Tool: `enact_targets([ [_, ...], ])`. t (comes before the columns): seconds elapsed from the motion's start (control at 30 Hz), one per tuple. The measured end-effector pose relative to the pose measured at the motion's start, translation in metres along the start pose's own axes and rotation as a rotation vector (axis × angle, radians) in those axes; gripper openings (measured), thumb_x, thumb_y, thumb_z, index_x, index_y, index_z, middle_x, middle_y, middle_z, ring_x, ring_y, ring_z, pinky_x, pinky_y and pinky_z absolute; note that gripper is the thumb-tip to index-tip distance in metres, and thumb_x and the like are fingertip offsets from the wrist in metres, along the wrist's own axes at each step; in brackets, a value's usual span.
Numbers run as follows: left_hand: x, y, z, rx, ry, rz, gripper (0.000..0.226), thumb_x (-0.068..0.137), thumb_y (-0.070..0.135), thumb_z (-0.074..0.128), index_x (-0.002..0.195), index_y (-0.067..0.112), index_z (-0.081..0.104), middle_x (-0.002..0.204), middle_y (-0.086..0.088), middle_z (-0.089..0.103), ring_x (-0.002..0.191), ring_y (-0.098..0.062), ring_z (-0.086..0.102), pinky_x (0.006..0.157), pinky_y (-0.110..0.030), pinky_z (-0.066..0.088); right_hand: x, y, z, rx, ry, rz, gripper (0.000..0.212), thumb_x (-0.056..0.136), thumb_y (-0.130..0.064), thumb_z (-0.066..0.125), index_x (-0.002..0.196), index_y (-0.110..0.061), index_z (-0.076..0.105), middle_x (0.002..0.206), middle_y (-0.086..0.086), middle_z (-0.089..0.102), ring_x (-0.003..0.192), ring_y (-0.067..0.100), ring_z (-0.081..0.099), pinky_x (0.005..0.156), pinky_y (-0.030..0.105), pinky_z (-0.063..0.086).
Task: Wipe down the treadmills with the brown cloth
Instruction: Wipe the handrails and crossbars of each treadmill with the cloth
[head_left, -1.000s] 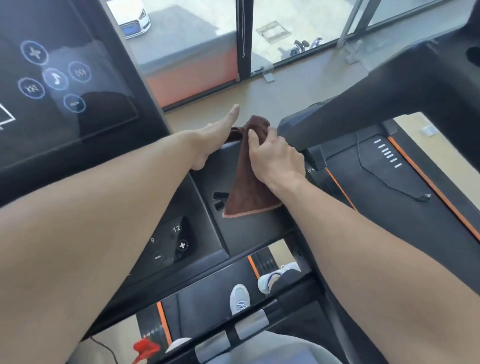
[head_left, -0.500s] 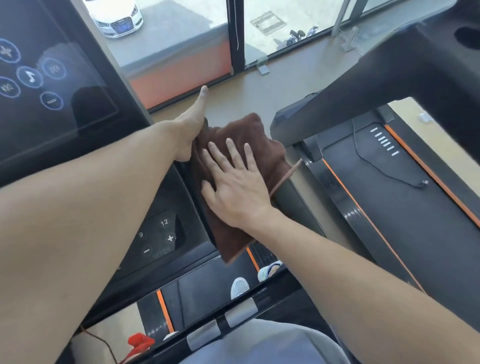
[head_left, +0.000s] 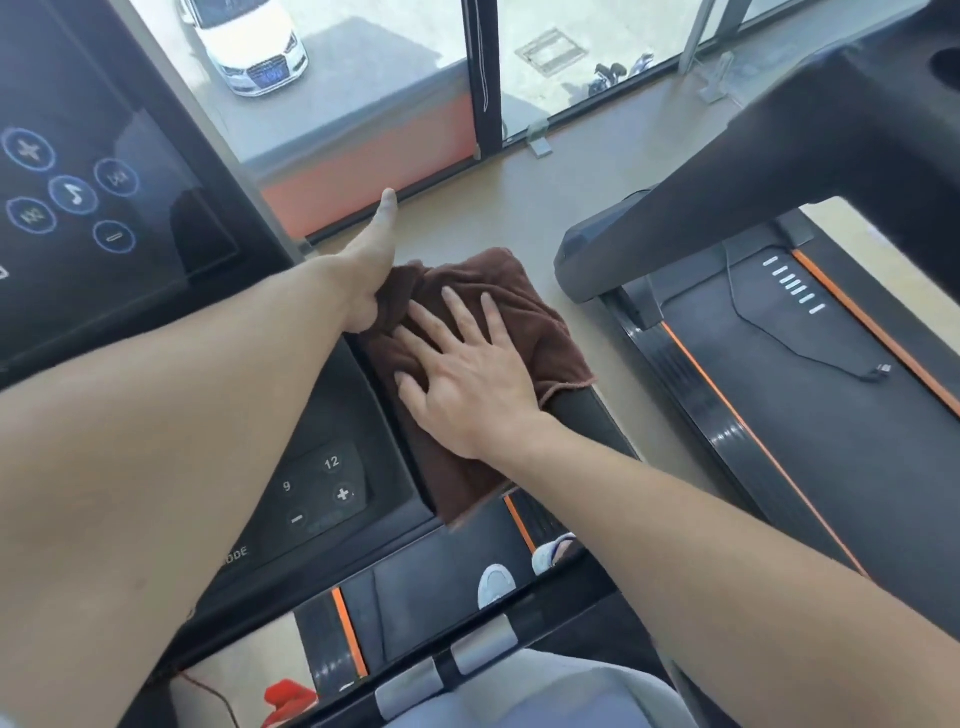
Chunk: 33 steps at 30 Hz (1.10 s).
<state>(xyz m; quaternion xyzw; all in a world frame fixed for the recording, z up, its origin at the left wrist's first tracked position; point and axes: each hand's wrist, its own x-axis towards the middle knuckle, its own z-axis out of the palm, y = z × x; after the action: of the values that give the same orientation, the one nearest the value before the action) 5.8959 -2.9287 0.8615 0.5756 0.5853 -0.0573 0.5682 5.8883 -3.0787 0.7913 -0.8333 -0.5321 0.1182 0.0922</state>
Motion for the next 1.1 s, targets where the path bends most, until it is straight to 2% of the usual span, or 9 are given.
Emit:
enact_targets([
  [0.17,-0.002,-0.019,0.028,-0.014,0.328,0.380,0.067,0.105,0.065,0.023,0.139,0.017,0.055,0.120,-0.002,0.062,0.115,-0.024,0.060,0.105,-0.043,0.046,0.020,0.023,-0.018,-0.052,-0.027,0.059,0.066,0.101,-0.060,0.019,0.162,-0.037,0.022,0.172,-0.008,0.011,0.159,0.023,-0.006,0.123,0.062,-0.003],
  [0.27,-0.021,-0.029,0.052,0.000,0.158,0.666,0.059,0.109,0.050,0.022,0.138,0.012,0.057,0.144,-0.011,0.054,0.136,-0.026,0.047,0.119,-0.023,0.030,0.008,0.049,-0.034,0.139,-0.057,0.269,0.071,0.099,-0.068,0.028,0.162,-0.042,0.011,0.172,-0.009,0.008,0.154,0.030,0.021,0.115,0.057,0.031],
  [0.33,-0.023,-0.038,0.065,0.412,-0.030,0.750,0.068,0.103,0.059,0.014,0.146,0.024,0.054,0.159,-0.011,0.041,0.150,-0.028,0.031,0.127,-0.037,0.016,-0.017,0.074,-0.041,0.390,-0.117,0.415,0.073,0.097,-0.074,0.035,0.161,-0.046,0.014,0.166,-0.002,0.031,0.141,0.030,0.044,0.104,0.043,0.039],
  [0.43,-0.028,-0.052,0.082,1.039,-0.142,0.852,0.056,0.109,0.047,0.009,0.157,0.037,0.035,0.172,0.004,0.004,0.157,-0.021,-0.016,0.125,-0.045,-0.016,-0.078,0.098,-0.042,0.763,-0.216,0.509,0.055,0.094,-0.077,0.043,0.141,-0.050,0.051,0.137,-0.013,0.064,0.119,0.011,0.061,0.099,0.028,0.042],
  [0.53,-0.053,-0.075,0.112,1.238,-0.219,0.983,0.058,0.108,0.051,0.009,0.152,0.040,0.045,0.170,0.007,0.020,0.159,-0.019,-0.007,0.124,-0.048,-0.018,-0.135,0.104,-0.034,0.949,-0.276,0.583,0.041,0.094,-0.076,0.045,0.127,-0.055,0.059,0.112,-0.025,0.069,0.102,-0.006,0.064,0.089,0.019,0.047],
  [0.7,-0.086,-0.111,0.151,1.478,-0.135,1.128,0.061,0.107,0.048,0.011,0.136,0.035,0.063,0.154,0.000,0.049,0.152,-0.025,0.025,0.125,-0.052,-0.008,-0.200,0.097,-0.026,1.012,-0.289,0.617,0.042,0.095,-0.070,0.053,0.134,-0.055,0.052,0.111,-0.031,0.068,0.105,-0.008,0.064,0.096,0.019,0.047],
  [0.8,-0.099,-0.128,0.151,1.502,-0.126,1.189,0.057,0.107,0.043,0.011,0.133,0.033,0.061,0.153,-0.003,0.048,0.150,-0.029,0.025,0.125,-0.055,-0.005,-0.229,0.087,-0.024,1.026,-0.238,0.589,0.035,0.099,-0.051,0.062,0.133,-0.044,0.056,0.113,-0.025,0.071,0.102,-0.010,0.067,0.082,0.008,0.049],
  [0.97,-0.133,-0.184,0.159,1.270,-0.090,1.199,0.049,0.108,0.044,0.020,0.147,0.030,0.048,0.167,-0.001,0.025,0.158,-0.025,0.002,0.124,-0.053,-0.013,-0.276,0.078,-0.021,0.935,-0.156,0.568,0.046,0.095,-0.035,0.073,0.135,-0.036,0.051,0.114,-0.024,0.066,0.096,-0.019,0.061,0.086,0.006,0.048],
  [1.1,-0.162,-0.232,0.175,1.121,-0.059,1.184,0.054,0.108,0.049,0.019,0.157,0.030,0.034,0.172,0.002,0.006,0.157,-0.021,-0.014,0.124,-0.051,-0.017,-0.324,0.071,-0.017,0.796,-0.160,0.593,0.074,0.091,-0.043,0.076,0.153,-0.037,0.036,0.120,-0.017,0.060,0.103,0.003,0.059,0.078,0.007,0.040],
])
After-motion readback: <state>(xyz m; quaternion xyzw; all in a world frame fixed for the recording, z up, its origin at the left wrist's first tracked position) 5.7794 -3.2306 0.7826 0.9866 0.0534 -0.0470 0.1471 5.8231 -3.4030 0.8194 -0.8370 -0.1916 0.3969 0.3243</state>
